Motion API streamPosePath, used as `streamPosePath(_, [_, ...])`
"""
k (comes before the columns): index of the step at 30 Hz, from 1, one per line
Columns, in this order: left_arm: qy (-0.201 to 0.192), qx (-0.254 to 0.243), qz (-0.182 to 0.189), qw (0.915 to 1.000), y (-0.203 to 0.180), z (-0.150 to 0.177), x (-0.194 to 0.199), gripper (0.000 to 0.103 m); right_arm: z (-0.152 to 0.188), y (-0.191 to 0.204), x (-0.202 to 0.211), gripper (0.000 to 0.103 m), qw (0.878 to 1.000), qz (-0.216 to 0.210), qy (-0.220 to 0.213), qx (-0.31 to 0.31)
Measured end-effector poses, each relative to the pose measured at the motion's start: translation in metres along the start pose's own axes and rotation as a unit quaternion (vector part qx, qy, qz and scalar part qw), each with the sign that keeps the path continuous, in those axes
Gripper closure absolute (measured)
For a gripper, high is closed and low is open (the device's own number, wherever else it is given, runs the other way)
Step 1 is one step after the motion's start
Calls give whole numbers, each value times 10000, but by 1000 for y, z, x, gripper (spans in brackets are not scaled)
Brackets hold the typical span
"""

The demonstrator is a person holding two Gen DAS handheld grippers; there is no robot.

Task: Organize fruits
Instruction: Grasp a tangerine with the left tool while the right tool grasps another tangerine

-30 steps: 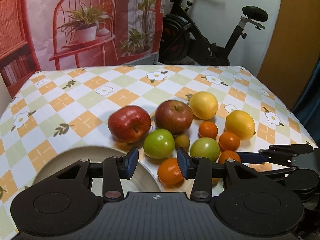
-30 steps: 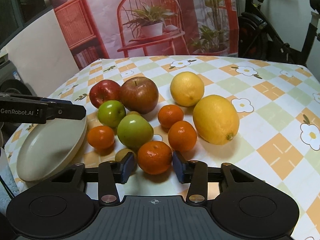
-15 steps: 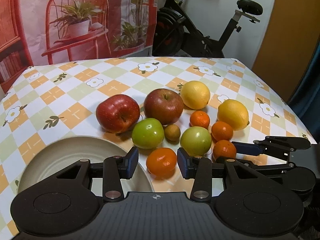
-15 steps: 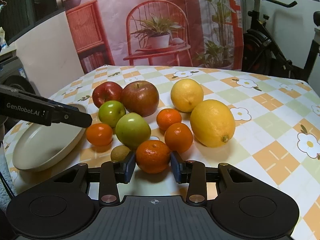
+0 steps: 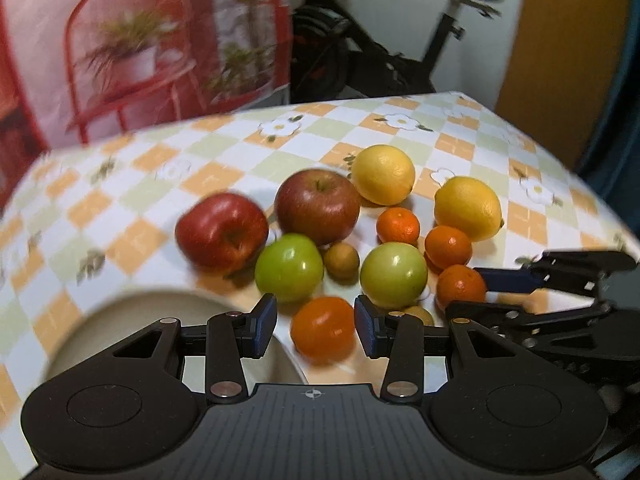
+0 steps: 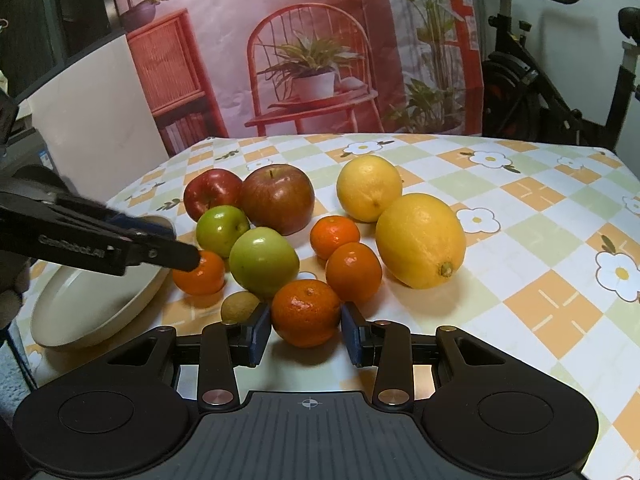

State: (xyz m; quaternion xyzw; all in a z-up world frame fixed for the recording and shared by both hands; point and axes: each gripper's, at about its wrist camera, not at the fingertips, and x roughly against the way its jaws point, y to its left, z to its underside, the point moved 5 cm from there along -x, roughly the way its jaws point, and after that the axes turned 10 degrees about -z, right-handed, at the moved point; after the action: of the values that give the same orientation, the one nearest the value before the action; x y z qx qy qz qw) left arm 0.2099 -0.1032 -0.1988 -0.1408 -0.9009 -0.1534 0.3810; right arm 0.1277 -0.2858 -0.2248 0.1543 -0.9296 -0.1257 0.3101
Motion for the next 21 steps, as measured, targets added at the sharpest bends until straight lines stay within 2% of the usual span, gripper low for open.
streamPosePath(5, [89,-254,160,9995,-8,-1,-6,58,1,-2,1,68,9999,-39,-22,-96])
streamPosePath(10, [189,-130,185,9996,-6,4,-9,58,1,-2,1,68,9999,-42,-24,-101])
streamPosePath(21, [494,-289,367,9977,-5,3,-24,58,1,-3,-1,68,9999,-51,-25,-124])
